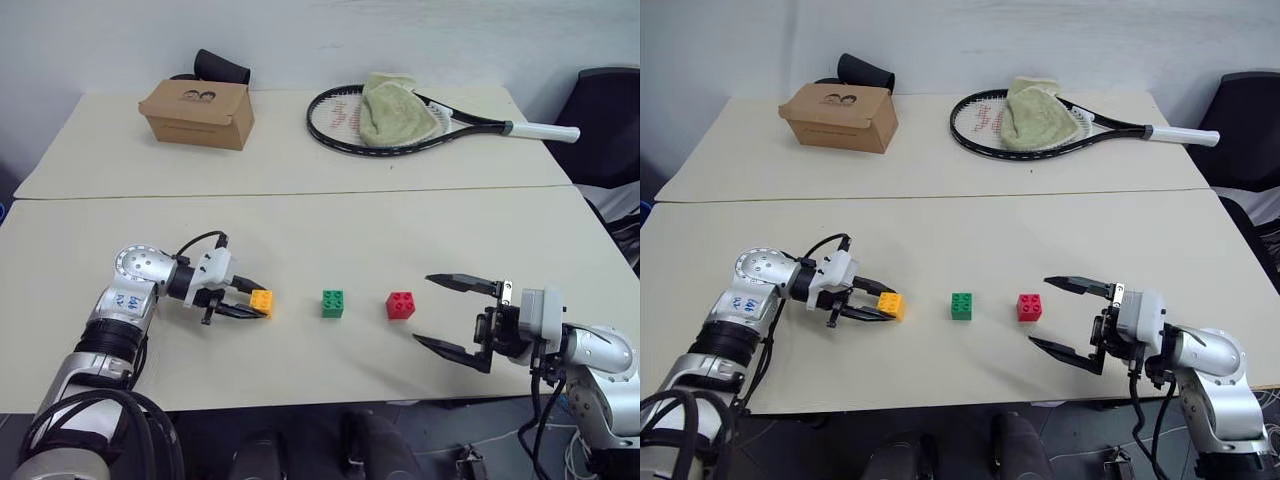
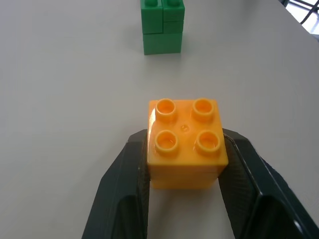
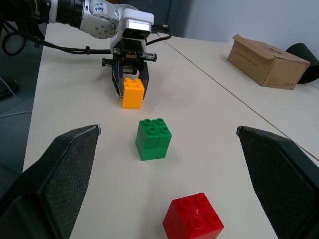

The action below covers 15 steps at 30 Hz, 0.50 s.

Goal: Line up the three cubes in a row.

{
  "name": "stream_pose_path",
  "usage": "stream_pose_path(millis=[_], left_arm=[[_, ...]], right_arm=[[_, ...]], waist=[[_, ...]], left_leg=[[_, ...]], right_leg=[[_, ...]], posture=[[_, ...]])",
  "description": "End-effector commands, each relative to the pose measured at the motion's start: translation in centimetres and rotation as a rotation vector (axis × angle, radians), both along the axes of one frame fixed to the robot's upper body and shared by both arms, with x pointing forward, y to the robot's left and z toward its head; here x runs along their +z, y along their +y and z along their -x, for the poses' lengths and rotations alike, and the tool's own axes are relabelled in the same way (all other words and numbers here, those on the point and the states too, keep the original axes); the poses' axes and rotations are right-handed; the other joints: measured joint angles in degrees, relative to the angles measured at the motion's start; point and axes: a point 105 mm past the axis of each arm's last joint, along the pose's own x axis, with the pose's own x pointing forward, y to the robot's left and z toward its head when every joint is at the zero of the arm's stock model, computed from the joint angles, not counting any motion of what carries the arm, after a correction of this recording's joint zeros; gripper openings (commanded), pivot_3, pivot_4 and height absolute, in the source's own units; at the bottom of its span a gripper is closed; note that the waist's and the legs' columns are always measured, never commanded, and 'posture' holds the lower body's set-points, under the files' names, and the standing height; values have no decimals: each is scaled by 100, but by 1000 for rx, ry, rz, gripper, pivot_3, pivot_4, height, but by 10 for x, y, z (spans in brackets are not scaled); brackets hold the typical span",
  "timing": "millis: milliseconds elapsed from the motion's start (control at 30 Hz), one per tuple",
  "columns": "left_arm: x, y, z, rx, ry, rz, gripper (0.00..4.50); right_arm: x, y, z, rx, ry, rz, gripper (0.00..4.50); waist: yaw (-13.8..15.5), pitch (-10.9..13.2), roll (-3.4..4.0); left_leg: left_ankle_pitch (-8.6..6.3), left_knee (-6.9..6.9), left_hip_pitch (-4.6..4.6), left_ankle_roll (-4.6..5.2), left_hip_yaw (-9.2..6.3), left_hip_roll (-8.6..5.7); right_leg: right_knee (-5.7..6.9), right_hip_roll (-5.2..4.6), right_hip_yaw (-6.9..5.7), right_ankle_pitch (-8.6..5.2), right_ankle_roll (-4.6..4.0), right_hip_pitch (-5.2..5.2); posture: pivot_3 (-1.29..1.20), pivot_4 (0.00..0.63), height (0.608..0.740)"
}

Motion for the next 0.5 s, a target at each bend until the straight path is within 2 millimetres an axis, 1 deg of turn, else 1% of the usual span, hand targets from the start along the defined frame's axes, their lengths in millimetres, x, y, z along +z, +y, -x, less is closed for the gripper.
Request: stream_pose_path(millis=[33, 133, 233, 300, 400, 467, 500], left_arm=[[-1, 10, 2, -19, -2, -48, 1495], [-2, 16, 2, -2, 18, -67, 1495], [2, 15, 6, -7, 54, -48, 1495], [5, 13, 7, -7, 76, -32, 2215], [8, 15, 7, 9, 62, -19, 3002], [11, 19, 8, 28, 39, -10, 3644], [14, 23, 9, 45, 19, -4, 3896]], right_arm=[[9, -2, 5, -15, -41, 1, 4500], [5, -4, 6, -22, -35, 1, 4500], [-2, -8, 5, -28, -29, 5, 4500], [-6, -10, 3, -33, -29, 6, 4500], [-12, -16, 0, -39, -31, 6, 4500], [-13, -19, -2, -40, -39, 7, 4500], [-13, -22, -3, -40, -44, 11, 4500]], waist=[[2, -1, -1], [-7, -1, -1], [-12, -1, -1], [-9, -1, -1], [-5, -1, -1], [-1, 0, -2], [-9, -1, -2]], left_leg=[[0, 0, 1, 0, 0, 0], [0, 0, 1, 1, -1, 1], [0, 0, 6, 0, 1, 1], [0, -1, 6, 0, 1, 1], [0, -1, 4, 0, 2, 0], [1, -1, 4, 0, 2, 0], [1, -1, 4, 0, 2, 1]], right_leg=[[1, 0, 2, 0, 0, 0], [2, 1, 5, 0, 0, 1], [6, 3, 6, 0, 0, 1], [6, 10, 4, 0, 0, 1], [6, 12, 7, 0, 0, 0], [6, 11, 8, 0, 0, 0], [6, 11, 12, 0, 0, 0]], posture=[[0, 150, 740], [0, 150, 740], [0, 150, 740], [0, 150, 740], [0, 150, 740], [0, 150, 740], [0, 150, 740]])
